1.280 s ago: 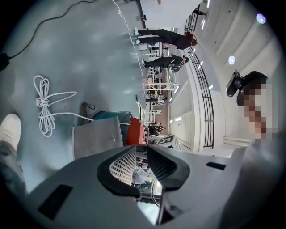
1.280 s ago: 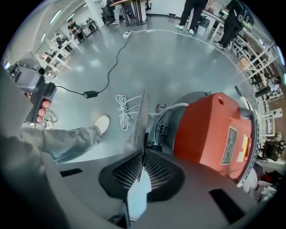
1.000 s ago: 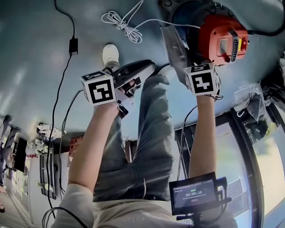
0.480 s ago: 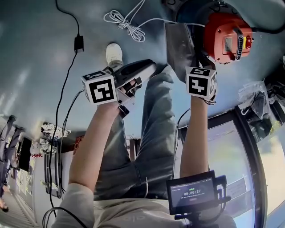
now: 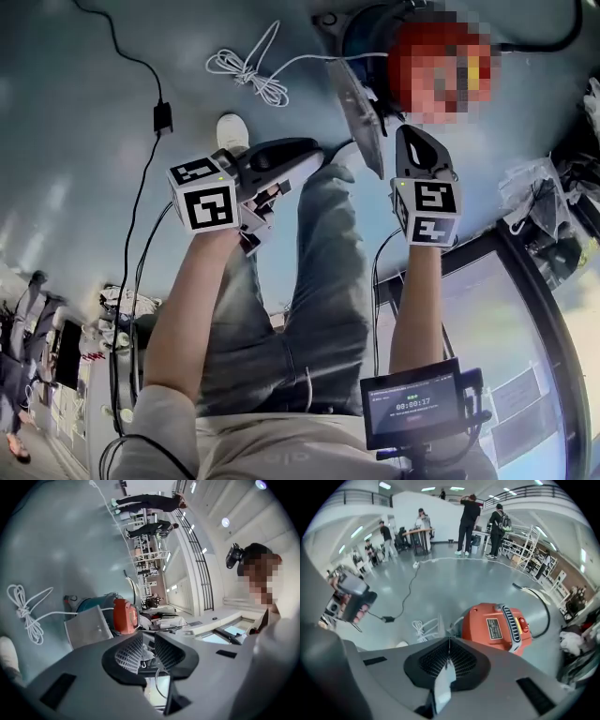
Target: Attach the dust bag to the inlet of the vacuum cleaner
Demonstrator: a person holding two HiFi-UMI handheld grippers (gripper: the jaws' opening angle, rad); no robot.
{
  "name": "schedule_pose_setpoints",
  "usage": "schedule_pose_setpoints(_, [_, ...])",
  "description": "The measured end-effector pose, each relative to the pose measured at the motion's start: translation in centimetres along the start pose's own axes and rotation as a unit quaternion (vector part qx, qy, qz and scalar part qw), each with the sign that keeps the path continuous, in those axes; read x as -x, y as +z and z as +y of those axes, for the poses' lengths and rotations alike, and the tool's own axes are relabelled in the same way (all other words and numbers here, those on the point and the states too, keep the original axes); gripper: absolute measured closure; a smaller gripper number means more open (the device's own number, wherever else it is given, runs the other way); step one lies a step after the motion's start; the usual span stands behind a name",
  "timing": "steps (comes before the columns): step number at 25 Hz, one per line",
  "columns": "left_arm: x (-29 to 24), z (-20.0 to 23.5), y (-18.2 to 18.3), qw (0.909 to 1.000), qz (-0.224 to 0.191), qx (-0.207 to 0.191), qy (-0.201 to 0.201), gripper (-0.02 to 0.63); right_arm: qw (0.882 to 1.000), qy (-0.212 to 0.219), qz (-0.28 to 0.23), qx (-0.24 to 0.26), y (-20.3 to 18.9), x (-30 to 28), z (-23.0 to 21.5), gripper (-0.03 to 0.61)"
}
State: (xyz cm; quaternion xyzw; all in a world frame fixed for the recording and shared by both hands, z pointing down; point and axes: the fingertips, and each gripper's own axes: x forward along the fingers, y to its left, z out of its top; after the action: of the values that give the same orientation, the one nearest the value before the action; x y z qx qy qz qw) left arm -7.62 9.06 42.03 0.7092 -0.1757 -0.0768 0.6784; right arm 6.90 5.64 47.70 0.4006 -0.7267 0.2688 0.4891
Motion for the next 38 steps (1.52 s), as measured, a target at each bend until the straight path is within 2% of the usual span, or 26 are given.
schedule_pose_setpoints(2, [-0.8, -2.4, 0.1, 0.9985, 0.025, -0.049, 0.005, 0.548, 0.995, 0.059, -0.060, -0.045, 1.8, 2.6, 1.0, 0.569])
schedule_pose_setpoints(3, [-1.2, -3.9, 0.2, 0.9963, 0.037, -0.077, 0.006, 0.548, 0.989, 0.091, -0.092, -0.068, 2.9, 4.3, 1.5, 0.569])
schedule_pose_setpoints(6, [-2.4, -9.9, 1.7, 0.9860, 0.053, -0.158, -0.011, 0.548, 0.962, 0.159, -0.190, -0.115, 7.3, 11.0, 1.6, 0.569])
schedule_pose_setpoints(11, [-2.7, -22.3, 3.7, 0.9622, 0.045, -0.262, -0.059, 0.548, 0.905, 0.235, -0.321, -0.152, 14.5, 24.8, 2.4, 0.569])
schedule_pose_setpoints(14, [-2.8, -32.1, 3.4, 0.9448, 0.033, -0.306, -0.112, 0.548, 0.858, 0.299, -0.391, -0.148, 18.4, 34.7, 3.5, 0.566])
schedule_pose_setpoints(16, [-3.0, -37.9, 3.1, 0.9232, 0.048, -0.357, -0.135, 0.548, 0.829, 0.329, -0.434, -0.130, 21.2, 40.5, 3.9, 0.566])
schedule_pose_setpoints(17, [-3.1, -40.5, 2.7, 0.9074, 0.065, -0.390, -0.142, 0.548, 0.818, 0.344, -0.447, -0.114, 22.3, 43.1, 4.5, 0.566])
schedule_pose_setpoints(19, [-2.4, -45.4, 1.4, 0.8738, 0.099, -0.452, -0.150, 0.548, 0.803, 0.375, -0.458, -0.074, 24.1, 47.9, 6.3, 0.566])
schedule_pose_setpoints(20, [-1.9, -47.6, 1.0, 0.8611, 0.106, -0.474, -0.152, 0.548, 0.795, 0.386, -0.464, -0.056, 24.9, 50.2, 7.0, 0.566])
schedule_pose_setpoints(21, [-1.4, -49.7, 1.0, 0.8535, 0.103, -0.487, -0.155, 0.548, 0.786, 0.395, -0.473, -0.041, 25.7, 52.4, 7.6, 0.566])
schedule_pose_setpoints(22, [-0.9, -51.6, 1.2, 0.8514, 0.095, -0.490, -0.162, 0.548, 0.775, 0.403, -0.486, -0.032, 26.5, 54.4, 7.9, 0.566])
schedule_pose_setpoints(25, [0.1, -56.7, 1.8, 0.8631, 0.081, -0.456, -0.202, 0.549, 0.739, 0.424, -0.524, -0.020, 28.7, 59.6, 8.1, 0.568])
schedule_pose_setpoints(27, [0.4, -60.0, 2.1, 0.8631, 0.081, -0.448, -0.218, 0.549, 0.721, 0.432, -0.542, -0.008, 29.8, 63.0, 8.1, 0.568])
schedule_pose_setpoints(29, [0.4, -63.2, 2.3, 0.8501, 0.093, -0.472, -0.214, 0.549, 0.713, 0.436, -0.549, 0.015, 30.8, 66.0, 7.9, 0.569])
schedule_pose_setpoints(31, [0.3, -65.7, 2.8, 0.8292, 0.100, -0.515, -0.194, 0.549, 0.713, 0.428, -0.554, 0.040, 31.9, 68.2, 7.6, 0.569])
schedule_pose_setpoints(32, [0.2, -66.6, 3.3, 0.8213, 0.089, -0.535, -0.178, 0.549, 0.716, 0.412, -0.562, 0.048, 32.6, 69.0, 7.3, 0.569])
schedule_pose_setpoints(33, [0.1, -67.5, 4.1, 0.8169, 0.067, -0.549, -0.163, 0.553, 0.718, 0.388, -0.576, 0.054, 33.2, 69.6, 6.7, 0.569])
schedule_pose_setpoints(34, [0.3, -68.5, 5.2, 0.8160, 0.032, -0.556, -0.155, 0.593, 0.716, 0.363, -0.594, 0.056, 33.8, 70.2, 5.9, 0.569])
schedule_pose_setpoints(37, [2.2, -71.6, 9.5, 0.8222, -0.096, -0.543, -0.141, 0.606, 0.691, 0.309, -0.653, 0.024, 34.7, 72.5, 2.5, 0.569])
schedule_pose_setpoints(38, [3.0, -72.2, 10.8, 0.8179, -0.125, -0.546, -0.132, 0.606, 0.686, 0.293, -0.666, 0.016, 34.8, 73.1, 1.5, 0.569])
